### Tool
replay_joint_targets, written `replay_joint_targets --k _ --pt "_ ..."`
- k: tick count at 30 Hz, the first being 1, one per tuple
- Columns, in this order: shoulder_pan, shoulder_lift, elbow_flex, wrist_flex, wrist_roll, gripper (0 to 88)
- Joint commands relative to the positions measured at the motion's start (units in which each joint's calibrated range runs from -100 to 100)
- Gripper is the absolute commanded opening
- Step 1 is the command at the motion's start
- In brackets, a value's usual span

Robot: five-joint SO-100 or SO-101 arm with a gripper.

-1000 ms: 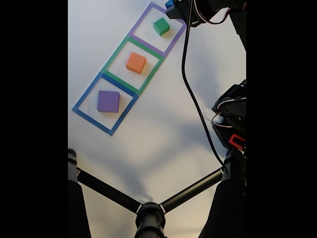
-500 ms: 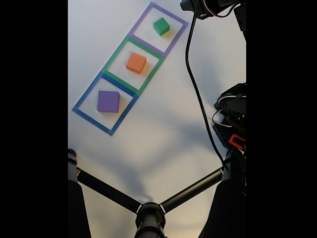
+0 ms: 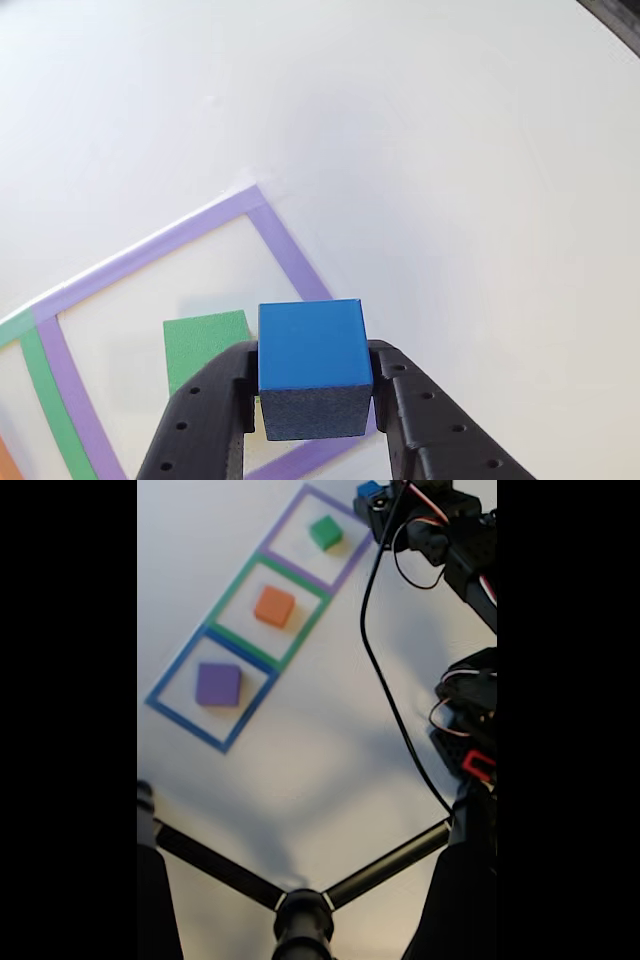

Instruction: Tower of hanoi

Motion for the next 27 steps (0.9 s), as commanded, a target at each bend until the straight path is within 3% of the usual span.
replay_joint_targets --k 1,13,27 --pt "-1.5 3.7 2.6 -12.5 0.0 1.9" --pt "-4.9 25.5 3.3 -39.4 0.0 2.4" --pt "-8.3 34.4 5.3 -52.3 0.0 2.2"
